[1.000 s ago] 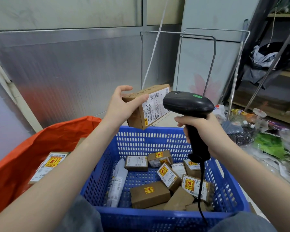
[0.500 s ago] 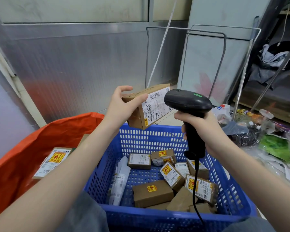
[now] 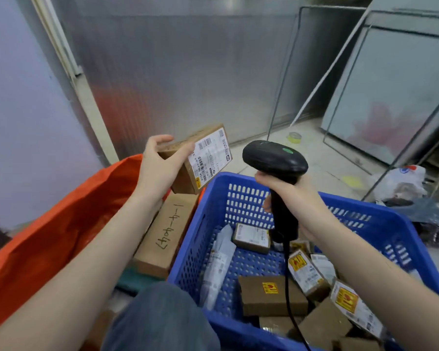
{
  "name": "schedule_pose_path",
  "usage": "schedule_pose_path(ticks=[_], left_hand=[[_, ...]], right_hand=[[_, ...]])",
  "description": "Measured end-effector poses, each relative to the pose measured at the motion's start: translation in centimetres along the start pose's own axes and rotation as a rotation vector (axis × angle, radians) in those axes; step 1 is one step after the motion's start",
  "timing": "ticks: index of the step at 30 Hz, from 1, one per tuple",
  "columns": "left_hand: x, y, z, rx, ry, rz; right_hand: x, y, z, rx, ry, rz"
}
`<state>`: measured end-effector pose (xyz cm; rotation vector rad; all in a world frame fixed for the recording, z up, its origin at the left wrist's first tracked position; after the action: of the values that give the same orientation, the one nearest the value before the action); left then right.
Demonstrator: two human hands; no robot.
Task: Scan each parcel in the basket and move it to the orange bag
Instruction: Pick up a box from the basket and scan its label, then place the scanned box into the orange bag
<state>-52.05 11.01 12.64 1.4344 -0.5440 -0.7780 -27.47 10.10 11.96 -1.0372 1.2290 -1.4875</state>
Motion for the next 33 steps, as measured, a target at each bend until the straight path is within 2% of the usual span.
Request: schedule_pose_path(ticks=[11, 17, 24, 33], left_hand=[[-9.4, -11.6, 4.9, -0.053, 0.136, 0.153], [-12.1, -15.5, 3.6, 0.028, 0.072, 0.215], [-10.6, -15.5, 2.4, 0.018, 0.012, 0.176], [-5.3, -6.9, -2.3, 0.089, -0.140, 0.047]], right_hand=[[-5.2, 6.4, -15.7, -0.004, -0.136, -0.148], [-6.6, 10.0, -20.6, -0.014, -0.166, -0.215], [-6.6, 10.7, -19.4, 0.029, -0.172, -0.218], [-5.2, 5.3, -10.8, 0.030, -0.117, -0.100]])
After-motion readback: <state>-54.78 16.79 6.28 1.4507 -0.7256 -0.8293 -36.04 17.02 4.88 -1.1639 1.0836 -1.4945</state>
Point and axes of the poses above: each hand's wrist, its own x-axis away from the middle knuckle, its own z-axis out of the back of the hand, y = z × x, the point moved 7 cm from there along -x, towards the middle knuckle, and after that the axes turned 15 degrees about y, right-handed, at the moved point
